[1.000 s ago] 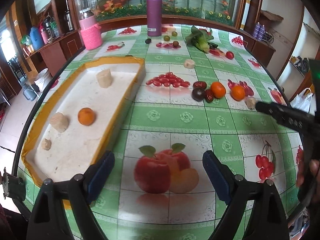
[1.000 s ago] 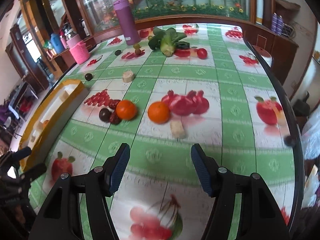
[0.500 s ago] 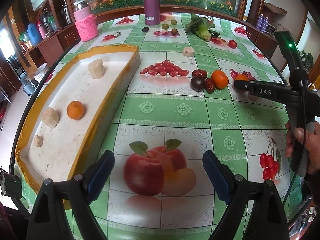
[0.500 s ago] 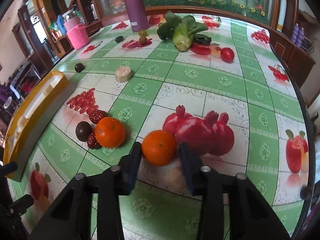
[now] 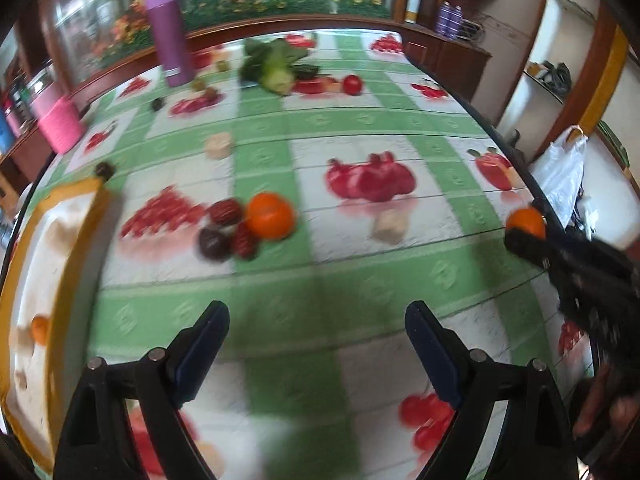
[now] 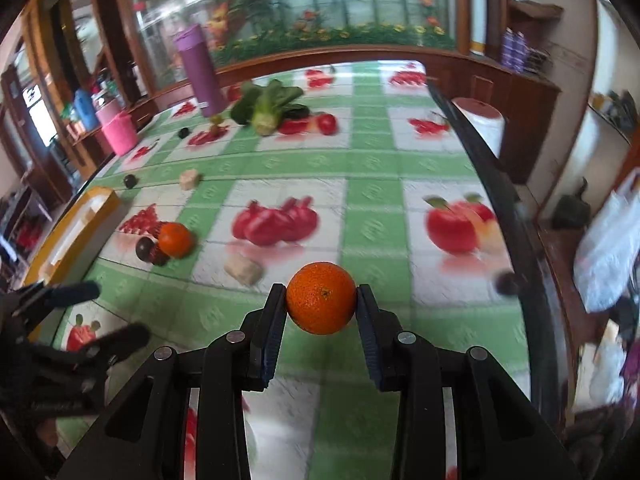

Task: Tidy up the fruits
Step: 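Grasp an orange with the right tool while the left tool grasps a tan cube, then carry the orange and tan cube over the white tray and open both tools, then withdraw both tools from the tray back toward the loose fruits, then grasp an orange with the right tool while the left tool grasps a dark date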

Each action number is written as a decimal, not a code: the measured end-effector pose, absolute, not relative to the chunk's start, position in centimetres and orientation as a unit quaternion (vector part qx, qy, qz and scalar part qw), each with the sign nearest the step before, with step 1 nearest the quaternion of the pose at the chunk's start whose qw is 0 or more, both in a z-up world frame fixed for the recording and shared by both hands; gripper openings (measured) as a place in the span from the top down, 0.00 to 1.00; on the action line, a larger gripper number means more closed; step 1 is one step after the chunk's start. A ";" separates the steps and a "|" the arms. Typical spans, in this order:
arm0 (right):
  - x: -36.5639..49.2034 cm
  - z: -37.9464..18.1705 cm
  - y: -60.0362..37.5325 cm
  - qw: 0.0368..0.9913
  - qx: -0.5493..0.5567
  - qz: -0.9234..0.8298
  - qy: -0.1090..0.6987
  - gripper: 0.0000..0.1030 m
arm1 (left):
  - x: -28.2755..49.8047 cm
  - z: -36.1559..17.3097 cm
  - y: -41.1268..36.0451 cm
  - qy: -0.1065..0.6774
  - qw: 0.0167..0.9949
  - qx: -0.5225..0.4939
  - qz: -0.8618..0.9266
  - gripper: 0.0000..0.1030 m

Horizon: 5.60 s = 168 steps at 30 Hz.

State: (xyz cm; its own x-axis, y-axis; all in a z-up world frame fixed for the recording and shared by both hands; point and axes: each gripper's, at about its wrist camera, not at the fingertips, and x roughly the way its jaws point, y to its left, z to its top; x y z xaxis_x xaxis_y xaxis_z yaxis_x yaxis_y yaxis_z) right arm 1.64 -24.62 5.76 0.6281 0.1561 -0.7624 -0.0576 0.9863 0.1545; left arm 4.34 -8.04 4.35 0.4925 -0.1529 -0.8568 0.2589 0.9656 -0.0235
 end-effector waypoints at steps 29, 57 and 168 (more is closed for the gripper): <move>-0.5 5.4 -23.8 0.893 0.081 0.074 0.435 0.66 | 3.0 4.5 -5.3 0.475 0.864 0.006 -0.167 0.71; 1.1 6.4 -6.2 0.870 -0.007 0.197 0.452 0.67 | -4.5 6.8 11.7 0.436 0.895 -0.090 -0.037 0.71; 11.9 1.9 -10.2 0.847 0.044 0.234 0.476 0.54 | -2.8 4.3 5.5 0.480 0.877 0.008 0.012 0.06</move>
